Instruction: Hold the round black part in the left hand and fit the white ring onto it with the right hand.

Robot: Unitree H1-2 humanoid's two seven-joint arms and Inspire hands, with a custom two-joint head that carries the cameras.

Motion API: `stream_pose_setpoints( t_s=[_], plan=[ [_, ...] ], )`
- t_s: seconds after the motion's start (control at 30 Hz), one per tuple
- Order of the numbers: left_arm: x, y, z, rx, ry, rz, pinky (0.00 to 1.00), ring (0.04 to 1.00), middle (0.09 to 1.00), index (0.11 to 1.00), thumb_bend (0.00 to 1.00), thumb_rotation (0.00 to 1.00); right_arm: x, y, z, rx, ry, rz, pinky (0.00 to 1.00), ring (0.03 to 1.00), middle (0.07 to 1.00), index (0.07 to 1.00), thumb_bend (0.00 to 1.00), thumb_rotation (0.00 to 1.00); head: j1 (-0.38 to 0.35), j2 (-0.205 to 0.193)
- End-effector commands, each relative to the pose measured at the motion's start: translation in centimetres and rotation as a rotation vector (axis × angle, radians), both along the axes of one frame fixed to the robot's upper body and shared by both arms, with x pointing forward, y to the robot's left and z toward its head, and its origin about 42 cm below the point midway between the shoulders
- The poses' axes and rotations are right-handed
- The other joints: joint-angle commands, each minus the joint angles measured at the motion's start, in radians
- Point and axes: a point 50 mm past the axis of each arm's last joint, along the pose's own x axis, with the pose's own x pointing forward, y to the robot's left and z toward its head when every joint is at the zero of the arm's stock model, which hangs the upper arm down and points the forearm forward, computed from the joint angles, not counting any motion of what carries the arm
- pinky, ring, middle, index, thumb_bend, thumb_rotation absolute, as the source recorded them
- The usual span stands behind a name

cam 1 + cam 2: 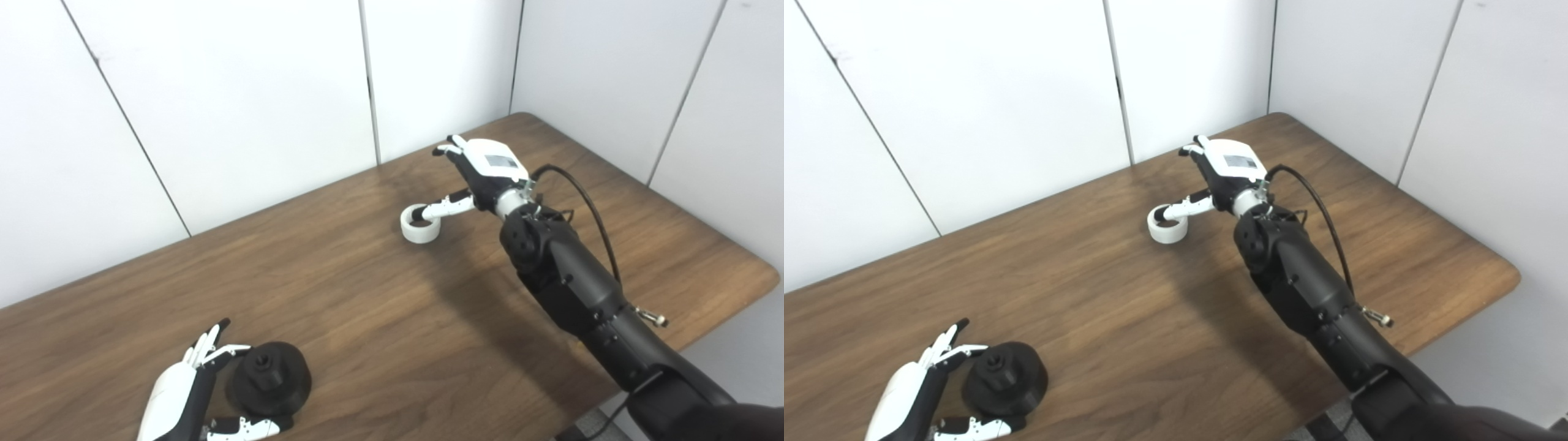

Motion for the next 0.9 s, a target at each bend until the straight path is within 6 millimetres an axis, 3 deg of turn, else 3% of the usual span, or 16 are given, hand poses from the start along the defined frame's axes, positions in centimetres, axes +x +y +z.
stream_pose_setpoints(
  t_s=[0.0,0.53,0.7,0.87],
  plan=[
    [0.7,0.4,1.3,0.028,-0.052,0.014,1.0,1.0,1.0,0.634,0.97,0.3,0.9,0.1,2.4,-0.02,-0.022,0.015,0.84,0.986,0.999,0.922,1.0,0.7,0.001,0.002],
    [0.9,0.6,1.6,0.033,-0.057,0.019,1.0,1.0,1.0,0.635,0.96,0.3,1.3,1.6,0.3,-0.009,0.11,0.079,0.89,1.0,1.0,0.92,1.0,0.7,0.012,0.013],
    [0.9,0.8,1.6,0.03,-0.056,0.025,1.0,1.0,1.0,0.635,0.97,0.3,1.2,1.7,0.0,-0.028,0.119,0.08,0.88,0.992,1.0,0.869,1.0,0.56,0.012,0.018],
    [0.7,0.8,1.6,0.023,-0.052,0.023,1.0,1.0,1.0,0.633,0.97,0.31,1.1,1.5,-0.4,-0.047,0.095,0.079,0.83,0.954,1.0,0.798,0.9,0.42,0.013,0.02]
  ],
)
